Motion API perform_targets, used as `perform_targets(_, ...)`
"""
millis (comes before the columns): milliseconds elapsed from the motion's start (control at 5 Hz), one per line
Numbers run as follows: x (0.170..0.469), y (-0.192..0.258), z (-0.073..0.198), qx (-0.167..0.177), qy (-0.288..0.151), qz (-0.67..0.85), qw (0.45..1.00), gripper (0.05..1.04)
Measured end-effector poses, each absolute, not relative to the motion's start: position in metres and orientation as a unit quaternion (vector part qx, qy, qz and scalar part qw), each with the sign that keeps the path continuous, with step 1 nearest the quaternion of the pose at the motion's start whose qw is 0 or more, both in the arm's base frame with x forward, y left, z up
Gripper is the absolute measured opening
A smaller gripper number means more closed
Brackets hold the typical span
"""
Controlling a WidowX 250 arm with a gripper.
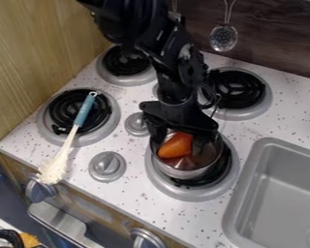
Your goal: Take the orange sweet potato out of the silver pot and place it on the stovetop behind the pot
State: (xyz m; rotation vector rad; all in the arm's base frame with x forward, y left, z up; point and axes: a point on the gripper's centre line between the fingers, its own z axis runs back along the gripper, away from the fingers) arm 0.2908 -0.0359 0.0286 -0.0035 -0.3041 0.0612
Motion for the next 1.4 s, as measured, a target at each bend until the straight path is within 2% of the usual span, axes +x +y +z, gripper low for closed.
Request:
perform_targets(600,0.289,-0.04,0.018,-0.017,-0.16,0.035,0.986,1.0)
perform_targets(800,0.291,-0.04,0.013,-0.017,-0.161,0.031,0.986,0.936)
perform_targets(1000,0.292,-0.036,0.012,-0.018,-0.163,0.043,0.986,0.693)
perform_targets(1200,0.294,-0.035,0.012,-0.012,-0.167,0.051,0.985,0.626)
perform_targets(1400,0.294,-0.036,0.012,-0.009,-0.164,0.06,0.985,0.625)
